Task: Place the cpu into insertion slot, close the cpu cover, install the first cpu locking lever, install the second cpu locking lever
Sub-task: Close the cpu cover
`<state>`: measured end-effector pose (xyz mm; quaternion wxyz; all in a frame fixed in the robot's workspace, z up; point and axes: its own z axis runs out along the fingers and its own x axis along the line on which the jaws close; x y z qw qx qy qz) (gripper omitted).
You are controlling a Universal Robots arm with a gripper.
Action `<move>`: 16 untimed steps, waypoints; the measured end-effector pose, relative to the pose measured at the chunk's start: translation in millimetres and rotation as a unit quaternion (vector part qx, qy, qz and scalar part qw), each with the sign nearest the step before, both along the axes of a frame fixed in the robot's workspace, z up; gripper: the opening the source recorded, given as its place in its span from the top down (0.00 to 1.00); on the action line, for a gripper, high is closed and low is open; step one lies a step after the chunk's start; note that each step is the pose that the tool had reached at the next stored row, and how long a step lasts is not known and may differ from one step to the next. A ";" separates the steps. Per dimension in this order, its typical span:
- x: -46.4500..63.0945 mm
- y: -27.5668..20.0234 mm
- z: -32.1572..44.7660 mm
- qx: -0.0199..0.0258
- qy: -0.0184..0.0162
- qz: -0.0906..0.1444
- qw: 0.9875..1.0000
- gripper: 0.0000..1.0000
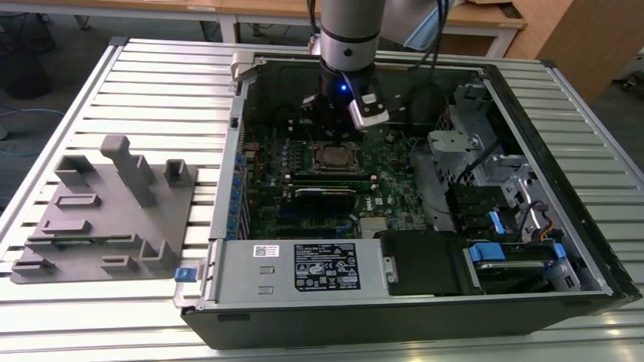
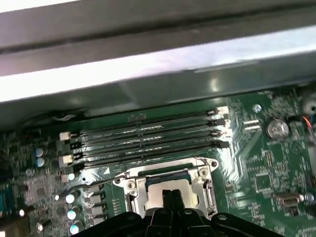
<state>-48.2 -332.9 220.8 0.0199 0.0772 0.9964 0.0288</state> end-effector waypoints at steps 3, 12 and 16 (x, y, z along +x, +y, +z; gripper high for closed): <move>0.0 0.0 -0.6 0.000 0.000 0.028 1.000 0.89; 0.0 -2.3 -1.4 -0.005 0.000 0.056 0.998 0.89; 0.0 -7.4 -1.9 -0.005 0.000 0.065 0.998 0.89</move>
